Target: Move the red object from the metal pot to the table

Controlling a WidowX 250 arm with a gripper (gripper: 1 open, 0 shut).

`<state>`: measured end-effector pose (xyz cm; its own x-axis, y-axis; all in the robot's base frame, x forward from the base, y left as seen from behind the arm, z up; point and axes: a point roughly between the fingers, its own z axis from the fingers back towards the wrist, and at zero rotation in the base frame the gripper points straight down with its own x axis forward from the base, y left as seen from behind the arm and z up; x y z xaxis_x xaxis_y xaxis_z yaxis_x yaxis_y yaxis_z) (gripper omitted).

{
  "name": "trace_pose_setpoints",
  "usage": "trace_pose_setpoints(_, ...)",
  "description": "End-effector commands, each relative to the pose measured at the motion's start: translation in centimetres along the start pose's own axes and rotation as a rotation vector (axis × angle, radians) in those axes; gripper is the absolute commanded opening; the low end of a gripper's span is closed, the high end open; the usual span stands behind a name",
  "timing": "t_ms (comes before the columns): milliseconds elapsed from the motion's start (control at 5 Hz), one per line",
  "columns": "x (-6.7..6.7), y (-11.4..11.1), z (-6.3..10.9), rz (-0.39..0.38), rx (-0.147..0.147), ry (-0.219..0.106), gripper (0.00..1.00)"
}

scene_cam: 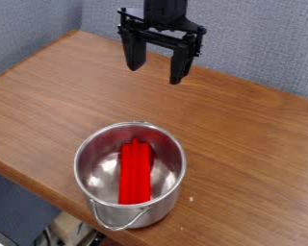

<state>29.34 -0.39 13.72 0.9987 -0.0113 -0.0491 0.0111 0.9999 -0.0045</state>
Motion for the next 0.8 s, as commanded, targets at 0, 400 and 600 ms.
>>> trace_pose_setpoints(0, -0.2, 0.0, -0.7, 0.004, -0.001, 0.019, 1.00)
trace_pose_setpoints(400, -2.9, -0.5, -1.4, 0.110, 0.012, 0.033, 1.00)
trace_pose_setpoints(600, -3.4, -0.6, -1.6, 0.120, 0.022, 0.039, 1.00)
